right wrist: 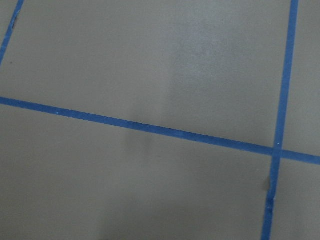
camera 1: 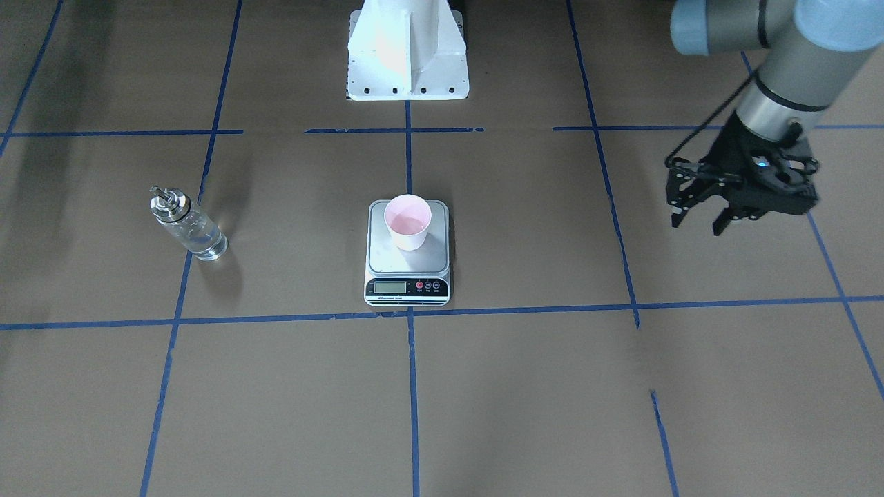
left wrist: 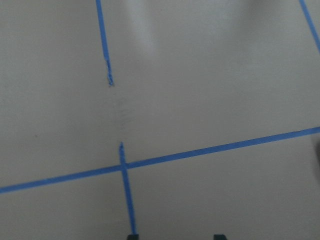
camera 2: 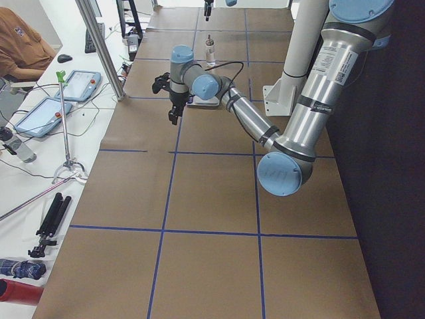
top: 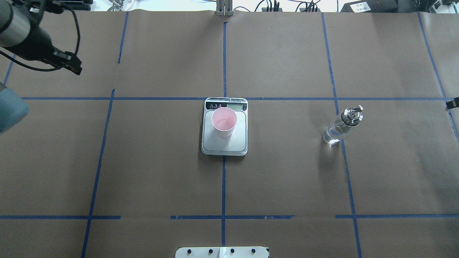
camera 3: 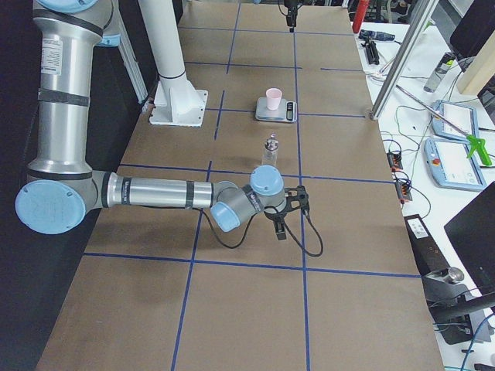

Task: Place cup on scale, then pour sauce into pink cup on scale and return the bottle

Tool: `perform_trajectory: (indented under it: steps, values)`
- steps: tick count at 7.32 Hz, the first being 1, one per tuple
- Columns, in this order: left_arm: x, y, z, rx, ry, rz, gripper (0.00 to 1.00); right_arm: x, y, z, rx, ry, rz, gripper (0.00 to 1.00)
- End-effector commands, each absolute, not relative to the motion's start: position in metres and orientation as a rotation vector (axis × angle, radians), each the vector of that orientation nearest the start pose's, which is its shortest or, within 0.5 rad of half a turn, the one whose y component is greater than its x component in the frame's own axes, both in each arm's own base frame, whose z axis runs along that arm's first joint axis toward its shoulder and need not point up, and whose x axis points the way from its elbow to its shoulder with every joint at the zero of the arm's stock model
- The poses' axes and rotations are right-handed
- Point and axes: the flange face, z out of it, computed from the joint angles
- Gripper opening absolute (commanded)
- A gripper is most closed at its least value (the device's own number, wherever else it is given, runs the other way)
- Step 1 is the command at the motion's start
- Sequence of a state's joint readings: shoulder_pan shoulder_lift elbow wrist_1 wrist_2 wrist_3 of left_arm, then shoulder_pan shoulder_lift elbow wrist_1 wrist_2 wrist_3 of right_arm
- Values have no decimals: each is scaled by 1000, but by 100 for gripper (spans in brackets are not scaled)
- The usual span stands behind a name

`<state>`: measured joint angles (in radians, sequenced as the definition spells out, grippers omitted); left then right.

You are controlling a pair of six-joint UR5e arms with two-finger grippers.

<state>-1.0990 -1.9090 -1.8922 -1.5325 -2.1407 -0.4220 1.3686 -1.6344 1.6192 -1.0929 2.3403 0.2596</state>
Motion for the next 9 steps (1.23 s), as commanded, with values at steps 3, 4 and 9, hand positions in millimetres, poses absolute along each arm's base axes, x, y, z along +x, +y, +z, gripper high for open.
perform_trajectory:
  steps: [3, 4, 9]
  values:
    - [-29, -609, 536, 287, 747, 242, 69, 48, -521, 609, 166, -756, -285, 100]
    - [-62, -604, 554, 270, 734, 180, 100, 49, -507, 626, 139, -759, -273, 100]
    - [-50, -486, 564, 179, 770, -70, 100, 49, -498, 664, 107, -775, -249, 100]
